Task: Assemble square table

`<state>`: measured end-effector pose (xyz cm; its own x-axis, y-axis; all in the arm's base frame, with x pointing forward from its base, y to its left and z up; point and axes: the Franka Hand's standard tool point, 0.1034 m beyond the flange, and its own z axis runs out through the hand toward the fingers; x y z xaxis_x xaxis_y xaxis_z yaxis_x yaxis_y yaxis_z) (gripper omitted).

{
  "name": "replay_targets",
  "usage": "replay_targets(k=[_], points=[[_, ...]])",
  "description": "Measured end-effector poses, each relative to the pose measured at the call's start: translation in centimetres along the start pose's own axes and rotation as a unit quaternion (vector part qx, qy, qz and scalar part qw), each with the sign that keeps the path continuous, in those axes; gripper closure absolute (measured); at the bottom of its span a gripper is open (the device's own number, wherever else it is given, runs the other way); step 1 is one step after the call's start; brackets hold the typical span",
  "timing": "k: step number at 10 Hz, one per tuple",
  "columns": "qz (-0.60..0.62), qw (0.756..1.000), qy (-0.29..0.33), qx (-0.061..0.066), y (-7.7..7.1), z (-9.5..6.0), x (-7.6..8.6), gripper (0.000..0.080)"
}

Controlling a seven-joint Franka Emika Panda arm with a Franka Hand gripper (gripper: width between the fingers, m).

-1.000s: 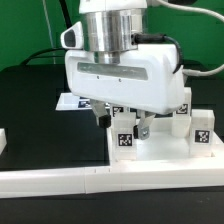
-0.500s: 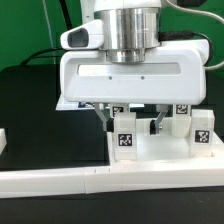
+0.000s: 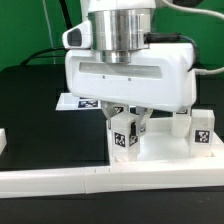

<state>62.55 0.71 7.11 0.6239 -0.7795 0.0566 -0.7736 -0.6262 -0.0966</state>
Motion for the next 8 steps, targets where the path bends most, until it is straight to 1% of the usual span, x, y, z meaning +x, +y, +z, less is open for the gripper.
replay_targets(k=[1,2,4,6,7,8], points=[[0.077,0.997,-0.012,-0.004,0.10,0.07,-0.07,0.0508],[0.182,0.983,-0.028,0.002,0.12,0.30,-0.30,0.0508],[0.339,0.939,-0.056,0.019,-0.17,0.40,-0.60,0.0508],[0.384,0.921,-0.061,0.016,-0.19,0.33,-0.52,0.0508],[0.389,0.919,-0.060,0.015,-0.18,0.35,-0.54,0.0508],[0.378,0.924,-0.060,0.016,-0.15,0.37,-0.55,0.0426]])
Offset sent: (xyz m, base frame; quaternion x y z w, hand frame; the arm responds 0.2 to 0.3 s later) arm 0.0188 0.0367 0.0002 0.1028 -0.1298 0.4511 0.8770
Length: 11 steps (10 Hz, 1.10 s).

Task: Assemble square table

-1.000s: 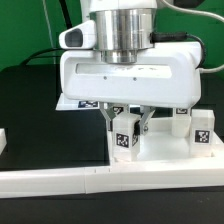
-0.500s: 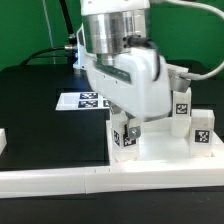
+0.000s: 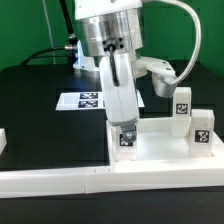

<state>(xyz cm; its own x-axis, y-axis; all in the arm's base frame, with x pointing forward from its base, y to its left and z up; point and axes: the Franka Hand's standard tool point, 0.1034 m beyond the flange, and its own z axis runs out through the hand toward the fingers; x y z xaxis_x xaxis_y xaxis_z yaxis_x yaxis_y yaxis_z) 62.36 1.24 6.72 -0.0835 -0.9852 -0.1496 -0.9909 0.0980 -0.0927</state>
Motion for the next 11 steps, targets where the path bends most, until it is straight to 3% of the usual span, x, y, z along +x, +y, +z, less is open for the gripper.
replay_targets(k=[1,2,3,5,7,9,10,11], points=[[-0.003,1.000,0.000,0.000,0.0,0.0,0.0,0.0234],[-0.117,0.993,0.007,-0.004,0.1,0.1,0.0,0.0176],[-0.201,0.979,0.008,-0.007,0.1,0.1,-0.2,0.0176],[-0.238,0.971,0.009,-0.007,0.1,0.1,0.0,0.0151],[-0.326,0.945,0.010,-0.009,0.1,0.1,0.1,0.0150],[-0.540,0.841,0.026,-0.023,-0.1,-0.1,0.7,0.0150],[-0.590,0.806,0.034,-0.021,-0.3,-0.2,1.0,0.0150],[-0.601,0.798,0.047,-0.013,-0.4,-0.2,1.4,0.0150]])
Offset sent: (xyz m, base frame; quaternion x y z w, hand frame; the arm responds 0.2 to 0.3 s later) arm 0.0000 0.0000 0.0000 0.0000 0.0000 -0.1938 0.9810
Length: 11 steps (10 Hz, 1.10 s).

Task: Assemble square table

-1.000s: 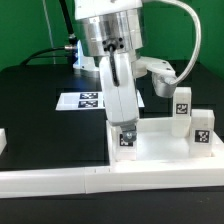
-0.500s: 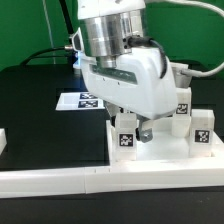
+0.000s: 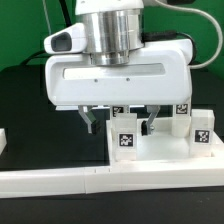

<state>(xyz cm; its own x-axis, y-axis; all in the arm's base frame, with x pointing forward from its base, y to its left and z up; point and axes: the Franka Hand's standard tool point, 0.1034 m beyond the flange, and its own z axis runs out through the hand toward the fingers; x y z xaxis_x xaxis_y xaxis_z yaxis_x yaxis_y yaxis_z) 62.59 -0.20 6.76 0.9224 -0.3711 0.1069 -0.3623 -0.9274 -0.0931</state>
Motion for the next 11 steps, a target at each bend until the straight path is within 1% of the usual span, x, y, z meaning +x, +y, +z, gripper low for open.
replay_targets(k=[1,2,3,4,6,8,9,10,11], points=[[0.038,0.999,-0.003,0.000,-0.07,0.10,-0.16,0.0236],[0.037,0.999,-0.002,-0.001,-0.04,0.09,-0.12,0.0372],[0.053,0.999,-0.002,0.000,-0.06,0.12,-0.14,0.0372],[0.103,0.995,-0.002,0.000,-0.10,0.13,-0.16,0.0511],[0.163,0.987,-0.002,0.000,-0.09,0.14,-0.15,0.0511],[0.243,0.970,-0.002,0.001,-0.05,0.14,-0.13,0.0511],[0.323,0.946,-0.011,0.000,0.15,-0.01,-0.05,0.0511],[0.401,0.916,-0.026,0.000,0.38,-0.27,0.06,0.0511],[0.496,0.867,-0.047,0.004,0.39,-0.40,-0.04,0.0511]])
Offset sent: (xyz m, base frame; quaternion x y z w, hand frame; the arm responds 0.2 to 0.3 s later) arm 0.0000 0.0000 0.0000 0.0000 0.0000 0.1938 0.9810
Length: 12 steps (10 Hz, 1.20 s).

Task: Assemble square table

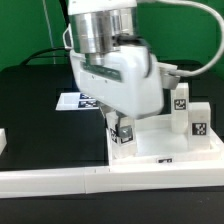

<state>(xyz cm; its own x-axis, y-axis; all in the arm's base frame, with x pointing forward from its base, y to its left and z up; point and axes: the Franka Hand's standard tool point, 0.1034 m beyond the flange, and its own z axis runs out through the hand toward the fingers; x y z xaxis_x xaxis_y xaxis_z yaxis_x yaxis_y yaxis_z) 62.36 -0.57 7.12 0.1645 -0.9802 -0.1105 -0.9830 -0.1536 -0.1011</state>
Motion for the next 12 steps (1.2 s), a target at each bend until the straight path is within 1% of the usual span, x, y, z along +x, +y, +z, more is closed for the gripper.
replay_targets(k=[1,2,5,6,8,10,11,12], points=[[0.082,0.996,-0.019,0.003,-0.02,0.07,-0.03,0.0509],[0.170,0.985,-0.033,0.008,-0.02,0.34,-0.07,0.0509],[0.270,0.962,-0.034,0.003,0.01,0.52,-0.33,0.0509],[0.272,0.962,-0.034,0.001,0.03,0.51,-0.34,0.0509],[0.313,0.950,-0.026,-0.001,0.05,0.44,-0.33,0.0506],[0.311,0.950,-0.025,-0.001,0.11,0.52,-0.30,0.0501],[0.309,0.951,-0.025,-0.002,0.10,0.46,-0.35,0.0295],[0.296,0.955,-0.032,-0.012,0.17,0.09,-0.83,0.0196]])
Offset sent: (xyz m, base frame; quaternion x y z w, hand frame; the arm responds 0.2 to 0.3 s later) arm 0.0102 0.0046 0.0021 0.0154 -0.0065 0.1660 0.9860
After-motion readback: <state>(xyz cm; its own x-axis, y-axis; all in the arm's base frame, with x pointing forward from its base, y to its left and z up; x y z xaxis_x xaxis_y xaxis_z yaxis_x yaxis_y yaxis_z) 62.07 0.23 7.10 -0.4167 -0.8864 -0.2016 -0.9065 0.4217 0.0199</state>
